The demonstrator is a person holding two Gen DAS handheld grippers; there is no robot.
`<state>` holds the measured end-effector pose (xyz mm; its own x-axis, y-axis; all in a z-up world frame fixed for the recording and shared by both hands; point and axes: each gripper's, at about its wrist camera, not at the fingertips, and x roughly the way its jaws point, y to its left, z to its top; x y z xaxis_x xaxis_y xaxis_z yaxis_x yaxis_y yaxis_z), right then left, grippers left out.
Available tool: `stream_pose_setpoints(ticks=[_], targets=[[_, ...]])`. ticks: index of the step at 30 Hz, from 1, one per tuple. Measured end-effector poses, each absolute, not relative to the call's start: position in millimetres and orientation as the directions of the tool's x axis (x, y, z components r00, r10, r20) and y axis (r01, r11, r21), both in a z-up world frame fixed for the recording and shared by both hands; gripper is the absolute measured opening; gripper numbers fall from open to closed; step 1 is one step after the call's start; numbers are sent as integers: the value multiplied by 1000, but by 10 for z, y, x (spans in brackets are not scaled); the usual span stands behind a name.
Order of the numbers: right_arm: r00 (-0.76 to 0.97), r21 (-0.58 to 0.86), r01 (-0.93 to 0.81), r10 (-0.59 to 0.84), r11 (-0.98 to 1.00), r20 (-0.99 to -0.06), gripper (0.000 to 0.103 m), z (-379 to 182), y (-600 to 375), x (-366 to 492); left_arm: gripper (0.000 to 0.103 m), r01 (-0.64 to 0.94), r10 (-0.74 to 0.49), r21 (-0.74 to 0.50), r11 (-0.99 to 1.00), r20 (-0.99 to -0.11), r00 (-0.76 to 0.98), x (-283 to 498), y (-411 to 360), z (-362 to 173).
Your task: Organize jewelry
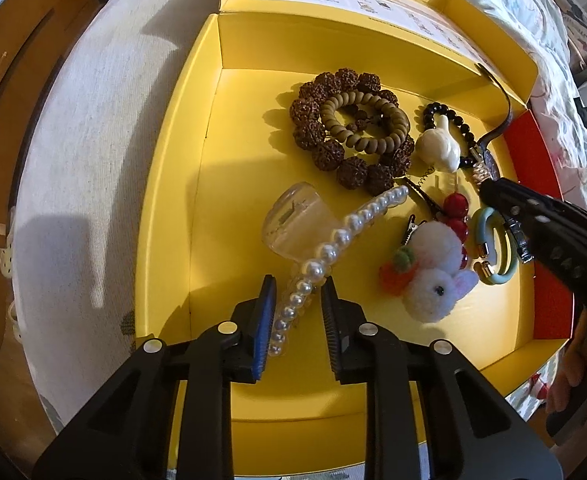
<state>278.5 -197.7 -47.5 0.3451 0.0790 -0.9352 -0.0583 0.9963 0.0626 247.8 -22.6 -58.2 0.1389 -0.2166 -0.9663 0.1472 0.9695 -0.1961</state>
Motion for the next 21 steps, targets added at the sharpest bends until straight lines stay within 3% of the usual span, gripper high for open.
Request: stream_pose_setpoints(ticks=[15,21], targets=[[380,121,-46,129,992,-916,21,-185,-2038,2688,19,144,-275,-248,958,-939,207,2374,50,-164],[379,125,-48,134,991,-916,21,-187,-2041,2677,20,166,-229,-196,966,-951,208,2394,-33,-275]])
